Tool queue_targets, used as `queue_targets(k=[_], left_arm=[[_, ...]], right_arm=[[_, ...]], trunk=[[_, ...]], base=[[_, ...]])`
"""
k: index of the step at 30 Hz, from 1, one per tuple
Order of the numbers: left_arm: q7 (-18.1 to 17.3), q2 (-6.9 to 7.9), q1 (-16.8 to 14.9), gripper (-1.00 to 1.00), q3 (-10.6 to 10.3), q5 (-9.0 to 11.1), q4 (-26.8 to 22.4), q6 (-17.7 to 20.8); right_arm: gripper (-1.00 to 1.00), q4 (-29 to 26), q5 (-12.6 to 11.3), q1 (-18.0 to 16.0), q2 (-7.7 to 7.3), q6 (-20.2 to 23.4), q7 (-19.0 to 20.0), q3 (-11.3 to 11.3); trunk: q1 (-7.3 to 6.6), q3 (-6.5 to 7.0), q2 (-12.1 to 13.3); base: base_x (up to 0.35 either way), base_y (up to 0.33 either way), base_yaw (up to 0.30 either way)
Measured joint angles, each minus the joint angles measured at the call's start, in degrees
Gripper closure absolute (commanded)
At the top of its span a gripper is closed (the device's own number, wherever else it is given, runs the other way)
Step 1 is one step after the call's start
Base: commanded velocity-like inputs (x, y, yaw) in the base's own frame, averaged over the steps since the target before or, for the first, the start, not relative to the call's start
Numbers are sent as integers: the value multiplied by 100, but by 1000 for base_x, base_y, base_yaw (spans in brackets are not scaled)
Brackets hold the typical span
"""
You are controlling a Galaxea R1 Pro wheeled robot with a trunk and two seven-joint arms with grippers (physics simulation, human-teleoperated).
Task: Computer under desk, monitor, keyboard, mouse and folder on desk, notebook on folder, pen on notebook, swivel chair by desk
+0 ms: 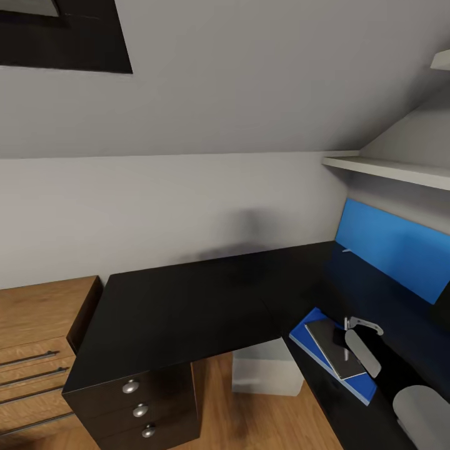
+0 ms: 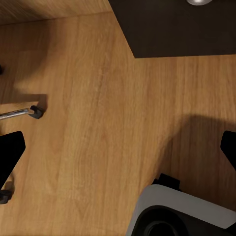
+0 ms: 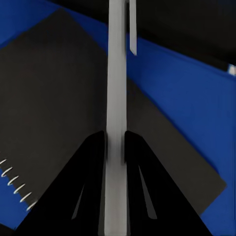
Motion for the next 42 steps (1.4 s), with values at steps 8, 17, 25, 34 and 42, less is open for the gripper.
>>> queue_targets(k=[8, 17, 25, 34, 42], left_arm=[[-1, 0, 0, -100, 0, 0, 1, 0], [-1, 0, 0, -100, 0, 0, 0, 0], [-1, 0, 0, -100, 0, 0, 0, 0], [-1, 0, 0, -100, 0, 0, 2, 0], [0, 0, 0, -100, 0, 0, 0, 0]], right_arm=[[100, 47, 214, 2, 100, -13, 63, -4], [100, 49, 234, -2, 121, -14, 70, -1], [100, 86, 297, 0, 159, -14, 70, -3], [100, 442, 410, -25, 162, -332, 73, -6], [100, 658, 563, -46, 162, -469, 90, -13]], trunk=[[0, 0, 0], [0, 0, 0], [0, 0, 0], [0, 0, 0], [0, 0, 0]], base=[[19, 10, 0], [126, 78, 0], [5, 3, 0], [0, 0, 0], [0, 0, 0]])
